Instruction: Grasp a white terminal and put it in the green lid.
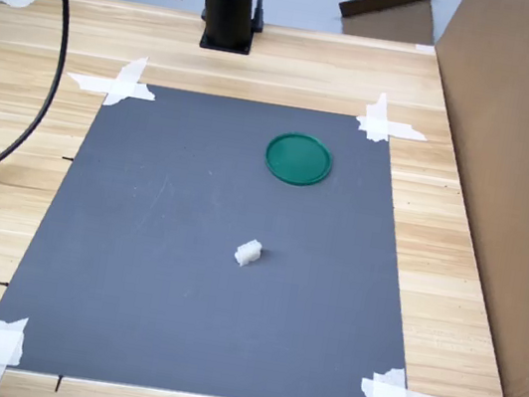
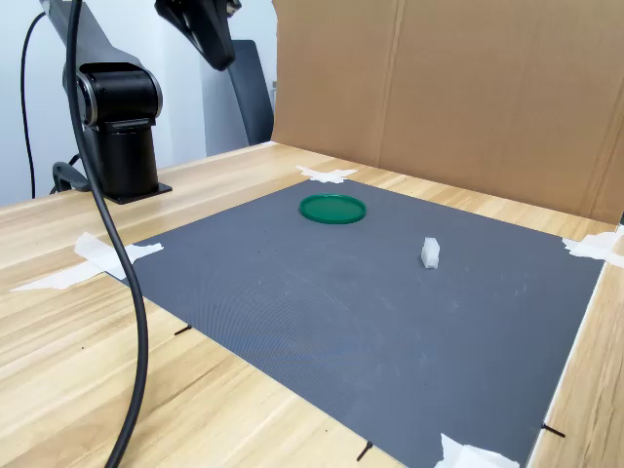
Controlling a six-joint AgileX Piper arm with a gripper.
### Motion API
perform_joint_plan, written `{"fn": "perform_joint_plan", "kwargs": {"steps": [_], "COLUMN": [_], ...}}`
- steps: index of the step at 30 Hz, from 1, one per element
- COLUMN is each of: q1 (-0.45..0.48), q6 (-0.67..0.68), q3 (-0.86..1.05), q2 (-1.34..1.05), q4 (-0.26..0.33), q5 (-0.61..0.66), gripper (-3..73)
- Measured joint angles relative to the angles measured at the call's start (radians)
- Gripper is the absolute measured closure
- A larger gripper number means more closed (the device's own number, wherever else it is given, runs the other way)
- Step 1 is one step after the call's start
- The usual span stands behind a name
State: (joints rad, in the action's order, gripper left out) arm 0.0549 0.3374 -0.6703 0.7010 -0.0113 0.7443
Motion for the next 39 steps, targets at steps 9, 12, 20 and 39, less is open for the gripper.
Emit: {"fn": "perform_joint_plan", "kwargs": {"steps": [9, 12, 20, 39], "q1": [0.000, 0.000, 0.000, -0.175], "q6": [0.120, 0.170, 0.304, 0.417], "q3": [-0.391, -0.469, -0.677, -0.975], "q2": [0.274, 0.332, 0.502, 0.781], "q4": [0.011, 0.017, 0.149, 0.090], "q5": [0.337, 0.416, 0.500, 0.501], "gripper": [72.3, 72.3, 72.3, 72.3]}}
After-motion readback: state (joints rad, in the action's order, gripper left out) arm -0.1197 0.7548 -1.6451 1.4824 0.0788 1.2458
